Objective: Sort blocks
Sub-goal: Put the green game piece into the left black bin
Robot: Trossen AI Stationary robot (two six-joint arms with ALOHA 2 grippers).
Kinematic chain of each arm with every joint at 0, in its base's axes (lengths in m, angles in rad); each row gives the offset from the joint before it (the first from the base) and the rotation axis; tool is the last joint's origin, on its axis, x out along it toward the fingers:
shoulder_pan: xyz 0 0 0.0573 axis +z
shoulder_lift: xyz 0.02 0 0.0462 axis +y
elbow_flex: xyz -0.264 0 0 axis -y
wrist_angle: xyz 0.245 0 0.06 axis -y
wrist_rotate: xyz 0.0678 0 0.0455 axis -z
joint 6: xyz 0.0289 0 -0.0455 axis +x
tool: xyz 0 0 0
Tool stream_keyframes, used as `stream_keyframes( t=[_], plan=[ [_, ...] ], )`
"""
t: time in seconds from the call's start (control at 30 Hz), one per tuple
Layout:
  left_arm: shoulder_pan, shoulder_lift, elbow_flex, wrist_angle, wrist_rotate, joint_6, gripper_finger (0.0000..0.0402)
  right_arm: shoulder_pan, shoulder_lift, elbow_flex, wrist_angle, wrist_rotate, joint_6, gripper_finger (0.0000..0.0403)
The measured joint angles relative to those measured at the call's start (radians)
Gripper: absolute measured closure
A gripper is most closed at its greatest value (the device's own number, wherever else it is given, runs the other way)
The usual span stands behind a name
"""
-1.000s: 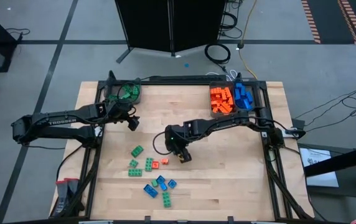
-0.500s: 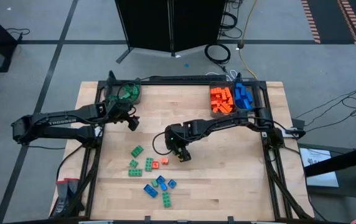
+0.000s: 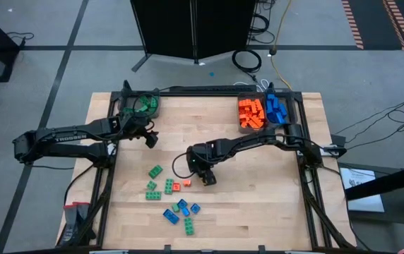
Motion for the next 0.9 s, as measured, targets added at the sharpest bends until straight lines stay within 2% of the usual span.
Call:
stream_keyframes(
  t=[0.2, 0.4, 0.5, 0.77, 0.9],
  plan=[
    [0.0, 0.0, 0.0, 0.022, -0.011, 0.0, 0.0096, 0.001, 0.001, 0.0, 0.0, 0.001, 0.017, 0.0286],
    [0.0, 0.0, 0.0, 0.056, -0.011, -0.001, 0.0096, 0.0, -0.012, -0.002, 0.004, 0.015, 0.054, 0.0284],
    [0.0, 0.0, 0.0, 0.106, 0.003, -0.013, 0.0096, -0.009, -0.03, 0.002, 0.013, 0.087, 0.051, 0.0284],
    [0.0, 0.0, 0.0, 0.45, 0.19, -0.142, 0.0096, -0.09, -0.17, 0.071, 0.038, 0.185, 0.018, 0.0284],
    [0.0, 0.0, 0.0, 0.615, 0.249, -0.242, 0.0096, -0.132, -0.277, 0.094, 0.076, 0.295, -0.05, 0.0284]
  ],
)
